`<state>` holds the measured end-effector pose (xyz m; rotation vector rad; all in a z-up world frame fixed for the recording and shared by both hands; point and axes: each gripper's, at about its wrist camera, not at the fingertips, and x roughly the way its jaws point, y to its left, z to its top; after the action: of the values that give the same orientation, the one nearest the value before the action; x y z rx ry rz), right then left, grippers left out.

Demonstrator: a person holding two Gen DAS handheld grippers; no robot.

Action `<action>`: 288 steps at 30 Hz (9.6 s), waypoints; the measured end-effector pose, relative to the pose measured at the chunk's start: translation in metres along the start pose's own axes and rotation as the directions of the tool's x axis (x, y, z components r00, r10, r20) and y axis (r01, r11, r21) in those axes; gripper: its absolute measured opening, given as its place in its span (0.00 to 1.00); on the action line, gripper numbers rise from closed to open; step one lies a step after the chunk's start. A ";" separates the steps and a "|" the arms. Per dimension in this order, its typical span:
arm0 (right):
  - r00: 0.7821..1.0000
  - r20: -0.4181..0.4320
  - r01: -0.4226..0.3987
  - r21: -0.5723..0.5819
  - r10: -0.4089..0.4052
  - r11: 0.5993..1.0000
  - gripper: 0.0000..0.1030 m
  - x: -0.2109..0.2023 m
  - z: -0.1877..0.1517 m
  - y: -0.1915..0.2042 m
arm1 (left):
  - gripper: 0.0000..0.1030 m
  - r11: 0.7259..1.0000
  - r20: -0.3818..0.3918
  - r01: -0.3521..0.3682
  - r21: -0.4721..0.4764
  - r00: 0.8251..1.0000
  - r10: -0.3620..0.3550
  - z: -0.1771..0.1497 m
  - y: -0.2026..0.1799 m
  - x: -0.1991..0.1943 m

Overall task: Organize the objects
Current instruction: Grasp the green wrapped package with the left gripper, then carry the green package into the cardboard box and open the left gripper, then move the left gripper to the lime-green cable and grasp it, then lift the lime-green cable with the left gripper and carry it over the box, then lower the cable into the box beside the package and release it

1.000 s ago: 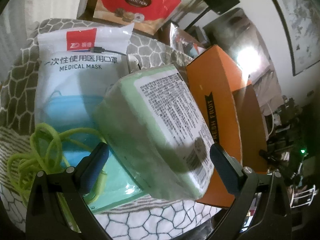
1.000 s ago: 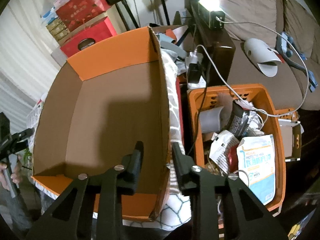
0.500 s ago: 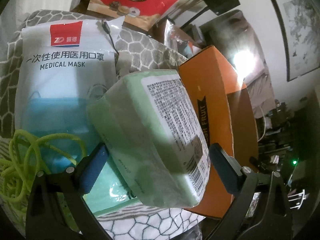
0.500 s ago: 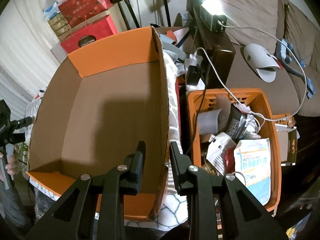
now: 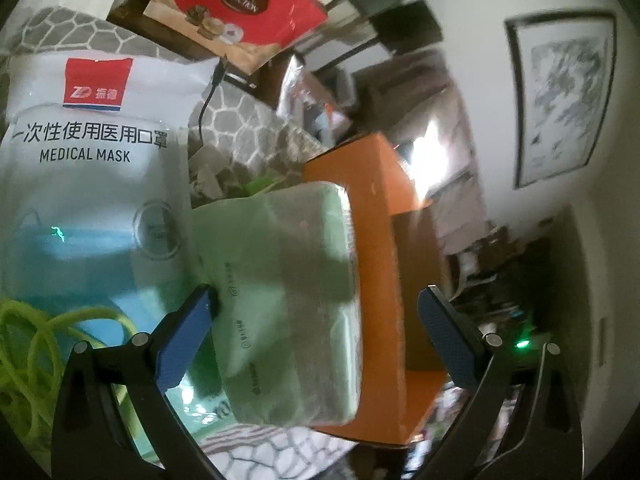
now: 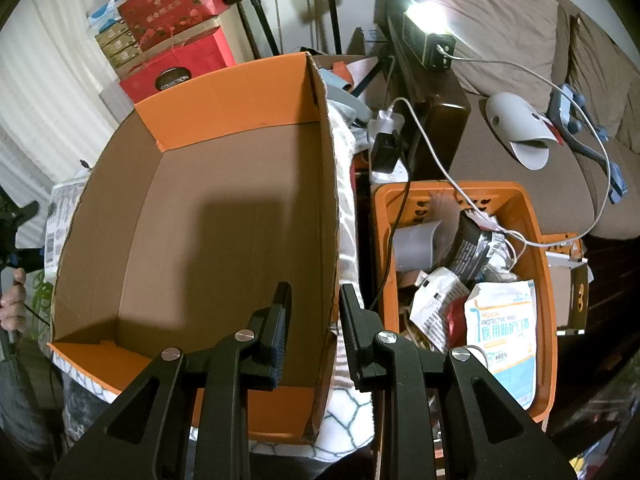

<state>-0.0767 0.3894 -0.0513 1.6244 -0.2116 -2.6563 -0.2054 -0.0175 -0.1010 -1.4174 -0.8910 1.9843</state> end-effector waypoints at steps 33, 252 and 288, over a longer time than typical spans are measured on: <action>1.000 0.005 -0.024 0.023 0.024 0.999 0.23 -0.002 -0.001 -0.003 | 0.68 0.983 0.071 -0.012 0.181 0.997 -0.001 -0.020 -0.091 -0.045; 0.996 0.034 -0.083 0.082 0.081 0.993 0.22 -0.009 -0.005 -0.008 | 0.23 0.855 -0.071 -0.274 0.441 0.938 0.338 -0.094 -0.214 0.173; 0.996 0.036 -0.089 0.093 0.086 0.992 0.22 -0.008 -0.012 -0.009 | 1.00 0.727 0.246 -0.480 0.491 0.877 0.414 -0.092 -0.228 0.072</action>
<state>-0.0625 0.3982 -0.0508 1.5591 -0.4051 -2.6462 -0.1284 0.1998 0.0104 -1.2519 0.0289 2.4360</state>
